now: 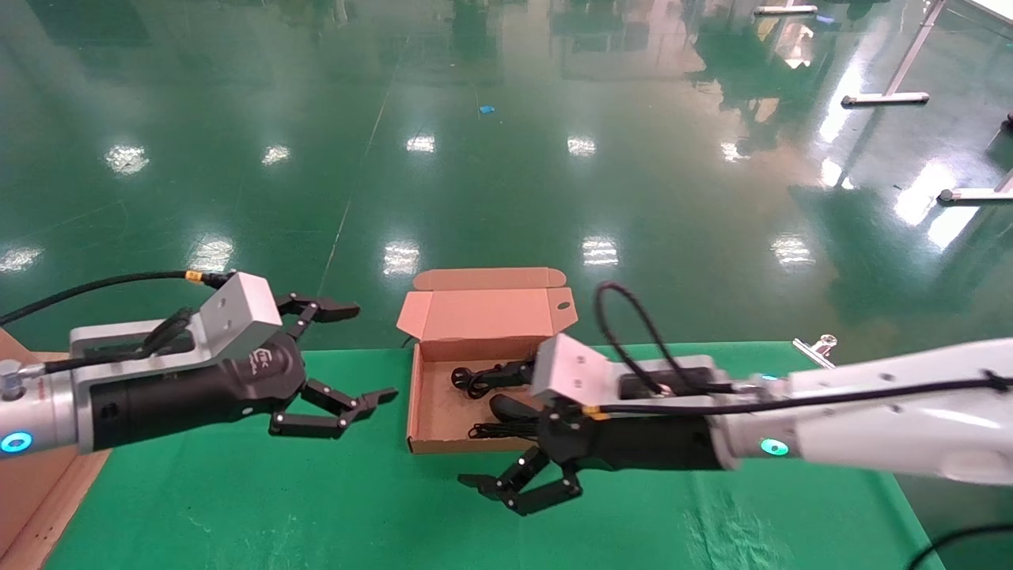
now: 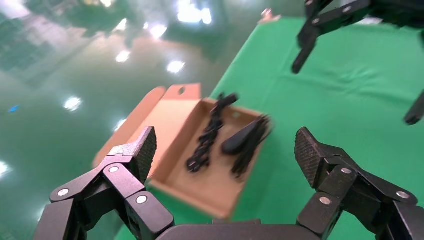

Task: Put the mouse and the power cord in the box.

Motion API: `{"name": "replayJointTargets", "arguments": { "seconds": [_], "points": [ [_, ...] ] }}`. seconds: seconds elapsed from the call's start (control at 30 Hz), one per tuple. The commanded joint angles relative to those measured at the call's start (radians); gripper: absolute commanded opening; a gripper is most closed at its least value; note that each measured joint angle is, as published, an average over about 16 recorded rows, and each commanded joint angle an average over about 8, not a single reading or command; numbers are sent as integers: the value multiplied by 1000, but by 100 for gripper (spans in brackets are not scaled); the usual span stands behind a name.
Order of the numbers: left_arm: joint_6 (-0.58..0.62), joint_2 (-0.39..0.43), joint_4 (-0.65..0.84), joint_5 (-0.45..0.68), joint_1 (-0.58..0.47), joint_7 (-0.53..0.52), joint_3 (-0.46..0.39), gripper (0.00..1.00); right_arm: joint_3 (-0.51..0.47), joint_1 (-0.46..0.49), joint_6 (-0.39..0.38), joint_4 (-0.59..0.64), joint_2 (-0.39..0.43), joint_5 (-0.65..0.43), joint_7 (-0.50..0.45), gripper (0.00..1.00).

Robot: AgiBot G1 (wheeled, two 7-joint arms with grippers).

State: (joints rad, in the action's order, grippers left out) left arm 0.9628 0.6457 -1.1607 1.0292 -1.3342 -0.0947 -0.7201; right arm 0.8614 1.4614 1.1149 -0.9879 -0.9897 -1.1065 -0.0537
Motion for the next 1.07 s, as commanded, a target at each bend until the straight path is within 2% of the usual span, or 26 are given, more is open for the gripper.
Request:
{"name": "replayJointTargets", "arguments": {
  "seconds": [0.03,0.87,1.07],
  "points": [
    [35,-2,-8,-20,17,-6,29,100,-39,-26,26,-20,26,25,-9,100],
    [469,-30,-109,-263,229,-82,388,100,-524,-349,343,-267,341,339,-121,100],
    [528,-34,-123,-296,258,-92,437,100,-588,-390,384,-298,381,379,-134,100]
  ]
}}
